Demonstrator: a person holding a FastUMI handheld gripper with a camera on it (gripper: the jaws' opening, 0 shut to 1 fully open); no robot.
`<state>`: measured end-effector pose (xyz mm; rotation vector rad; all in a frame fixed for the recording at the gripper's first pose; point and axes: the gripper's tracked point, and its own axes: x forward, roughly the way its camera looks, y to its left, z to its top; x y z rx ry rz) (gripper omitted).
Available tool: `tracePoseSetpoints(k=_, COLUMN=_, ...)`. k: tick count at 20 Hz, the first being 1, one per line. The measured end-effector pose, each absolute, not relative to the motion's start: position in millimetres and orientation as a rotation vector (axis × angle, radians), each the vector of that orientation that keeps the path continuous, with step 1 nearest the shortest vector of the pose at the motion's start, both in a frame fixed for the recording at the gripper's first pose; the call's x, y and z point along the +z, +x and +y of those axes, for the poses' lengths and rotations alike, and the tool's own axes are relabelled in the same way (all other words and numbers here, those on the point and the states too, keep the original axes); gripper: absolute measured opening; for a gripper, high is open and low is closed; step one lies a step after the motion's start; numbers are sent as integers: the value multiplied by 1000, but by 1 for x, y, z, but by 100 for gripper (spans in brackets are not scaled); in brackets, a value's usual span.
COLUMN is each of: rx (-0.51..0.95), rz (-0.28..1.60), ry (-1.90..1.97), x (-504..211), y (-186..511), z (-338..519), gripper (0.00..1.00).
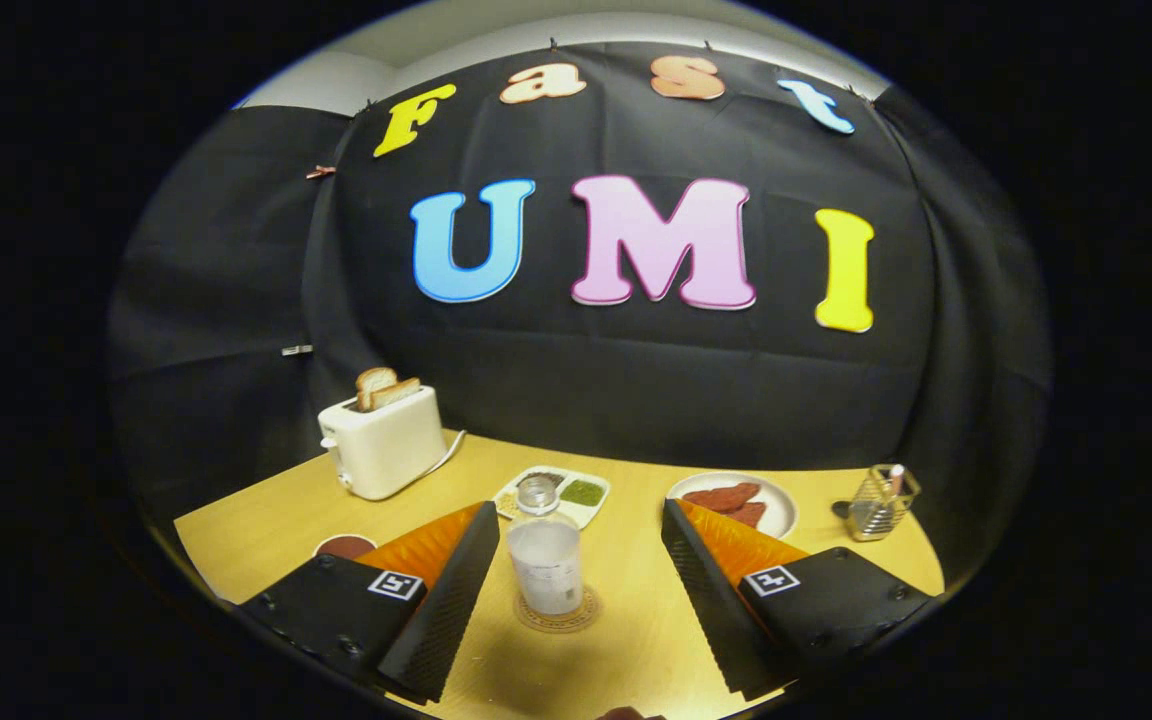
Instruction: Take the bottle from table, then pour the juice into the cup, finally place the bottle on the coaster
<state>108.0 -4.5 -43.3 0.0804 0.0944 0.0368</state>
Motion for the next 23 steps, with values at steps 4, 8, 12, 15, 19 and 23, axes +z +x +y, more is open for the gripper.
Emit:
tracePoseSetpoints(k=4, rx=-43, rz=1, ry=45, x=5, y=74, z=-30, gripper=100)
tracePoseSetpoints(k=8, rx=-110, rz=-52, ry=41, x=41, y=38, z=-50, gripper=99)
tracePoseSetpoints(k=12, rx=-169, rz=-92, ry=35, x=63, y=8, z=-66, gripper=97)
tracePoseSetpoints(k=15, rx=-190, rz=-100, ry=57, x=70, y=-11, z=-65, gripper=97)
tracePoseSetpoints(k=19, rx=-186, rz=-108, ry=27, x=77, y=-36, z=-53, gripper=97)
tracePoseSetpoints(k=23, rx=-171, rz=-125, ry=8, x=82, y=-54, z=-39, gripper=97)
